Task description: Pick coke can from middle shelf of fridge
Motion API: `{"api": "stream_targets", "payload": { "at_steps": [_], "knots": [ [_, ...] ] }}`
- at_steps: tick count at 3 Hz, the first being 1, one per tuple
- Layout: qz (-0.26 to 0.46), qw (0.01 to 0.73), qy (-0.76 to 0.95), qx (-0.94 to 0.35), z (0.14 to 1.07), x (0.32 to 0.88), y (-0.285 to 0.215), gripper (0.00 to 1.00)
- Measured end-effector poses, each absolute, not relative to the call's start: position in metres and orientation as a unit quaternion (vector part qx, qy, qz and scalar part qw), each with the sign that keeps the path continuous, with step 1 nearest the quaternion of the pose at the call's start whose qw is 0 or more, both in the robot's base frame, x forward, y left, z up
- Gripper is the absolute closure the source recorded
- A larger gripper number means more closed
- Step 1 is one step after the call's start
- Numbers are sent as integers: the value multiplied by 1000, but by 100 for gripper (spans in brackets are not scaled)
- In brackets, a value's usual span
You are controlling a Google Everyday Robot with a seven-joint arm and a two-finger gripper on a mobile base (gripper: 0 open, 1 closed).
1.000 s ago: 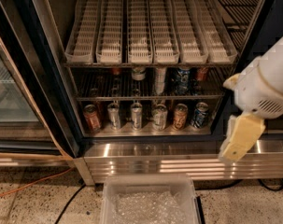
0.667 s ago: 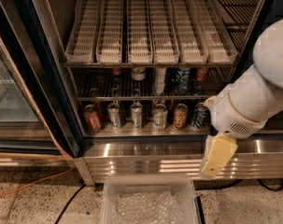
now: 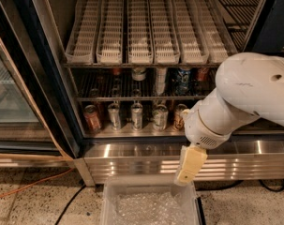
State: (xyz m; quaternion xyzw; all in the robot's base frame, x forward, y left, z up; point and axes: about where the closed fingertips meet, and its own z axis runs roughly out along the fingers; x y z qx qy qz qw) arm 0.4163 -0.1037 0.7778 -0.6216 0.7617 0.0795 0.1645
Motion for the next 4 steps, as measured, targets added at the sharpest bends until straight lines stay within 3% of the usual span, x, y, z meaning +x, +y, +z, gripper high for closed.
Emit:
{"api": "stream_targets", "payload": {
  "at_steps": [2, 4],
  "knots": [
    [103, 212, 775, -586, 737, 419, -78, 0],
    [186, 340, 750, -537, 722, 465, -26, 0]
  ]
}}
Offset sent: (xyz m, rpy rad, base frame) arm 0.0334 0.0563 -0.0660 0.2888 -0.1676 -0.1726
